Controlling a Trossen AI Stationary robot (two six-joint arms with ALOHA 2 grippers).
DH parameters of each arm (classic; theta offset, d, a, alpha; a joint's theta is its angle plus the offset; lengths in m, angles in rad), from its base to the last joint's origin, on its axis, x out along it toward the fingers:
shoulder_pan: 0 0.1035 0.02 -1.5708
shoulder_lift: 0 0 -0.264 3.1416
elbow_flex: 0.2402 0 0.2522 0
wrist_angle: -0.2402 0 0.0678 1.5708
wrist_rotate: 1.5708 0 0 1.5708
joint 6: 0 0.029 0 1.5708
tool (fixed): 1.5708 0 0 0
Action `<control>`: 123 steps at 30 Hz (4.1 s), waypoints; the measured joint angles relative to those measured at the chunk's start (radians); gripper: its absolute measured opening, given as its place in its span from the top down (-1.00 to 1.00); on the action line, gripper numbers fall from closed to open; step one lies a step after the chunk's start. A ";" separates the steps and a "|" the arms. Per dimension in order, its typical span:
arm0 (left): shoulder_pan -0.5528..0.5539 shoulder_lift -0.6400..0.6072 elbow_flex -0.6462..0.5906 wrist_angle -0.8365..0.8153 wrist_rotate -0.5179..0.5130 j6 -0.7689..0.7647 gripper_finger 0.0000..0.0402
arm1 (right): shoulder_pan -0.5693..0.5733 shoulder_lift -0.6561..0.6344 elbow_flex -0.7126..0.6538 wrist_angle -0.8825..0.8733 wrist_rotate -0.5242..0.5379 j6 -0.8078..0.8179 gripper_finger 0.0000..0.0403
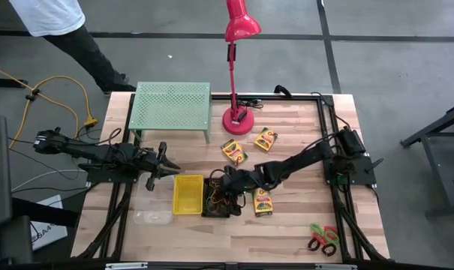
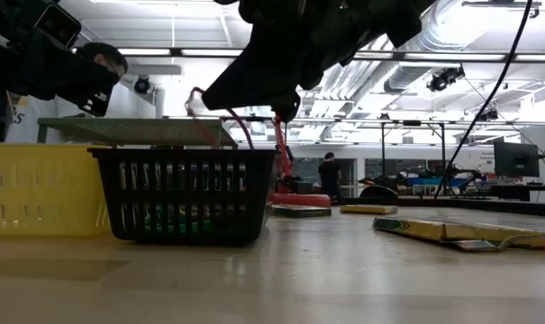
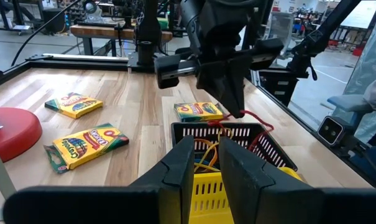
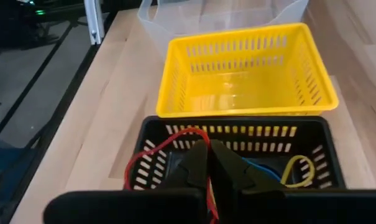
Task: Pick & Place Office Desk Supplies
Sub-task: Put the red rubber band into the black bin, then put the crayon box into the transparent bin
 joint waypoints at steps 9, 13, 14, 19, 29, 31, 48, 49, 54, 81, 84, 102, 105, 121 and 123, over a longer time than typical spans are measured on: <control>0.000 0.000 0.000 0.000 0.000 0.000 0.65 | -0.001 0.000 0.000 -0.007 0.025 -0.001 0.89; 0.000 0.000 0.000 0.000 0.000 0.000 0.65 | -0.001 0.000 0.000 -0.007 0.041 -0.001 0.76; 0.000 0.000 0.000 0.000 0.000 0.000 0.65 | -0.001 0.000 0.000 -0.007 0.047 -0.001 0.73; 0.000 0.000 0.000 0.000 0.000 0.000 0.65 | -0.002 -0.001 0.000 -0.007 0.052 -0.001 0.64; 0.000 0.000 0.000 0.000 0.000 0.000 0.65 | -0.001 -0.002 0.000 -0.007 0.052 -0.001 0.63; 0.000 0.000 0.000 0.000 0.000 0.000 0.65 | -0.002 -0.002 0.000 -0.007 0.052 -0.001 0.63; 0.000 0.000 0.000 0.000 0.000 0.000 0.65 | -0.155 -0.043 0.000 -0.009 -0.081 -0.061 0.65; 0.000 0.000 0.000 0.000 0.000 0.000 0.65 | -0.167 -0.043 0.000 -0.007 -0.090 -0.061 0.65; 0.000 0.000 0.000 0.000 0.000 0.000 0.65 | -0.204 -0.043 0.000 -0.010 -0.090 -0.088 0.65; 0.000 0.004 0.000 0.003 0.000 0.000 0.65 | -0.188 -0.185 -0.001 -0.467 0.152 0.120 0.65; 0.000 0.004 0.000 0.007 0.000 0.000 0.65 | -0.182 -0.198 0.001 -0.504 0.124 0.189 0.65; 0.000 0.005 0.000 0.016 0.000 0.000 0.65 | -0.171 -0.194 0.000 -0.620 0.224 0.361 0.65; 0.000 0.005 0.000 0.015 0.000 0.000 0.65 | -0.171 -0.194 0.000 -0.652 0.227 0.406 0.65; 0.000 0.005 0.000 0.015 0.000 0.000 0.65 | -0.169 -0.194 0.000 -0.642 0.237 0.421 0.65; 0.000 0.005 0.000 0.015 0.000 0.000 0.65 | -0.169 -0.194 0.000 -0.641 0.250 0.420 0.65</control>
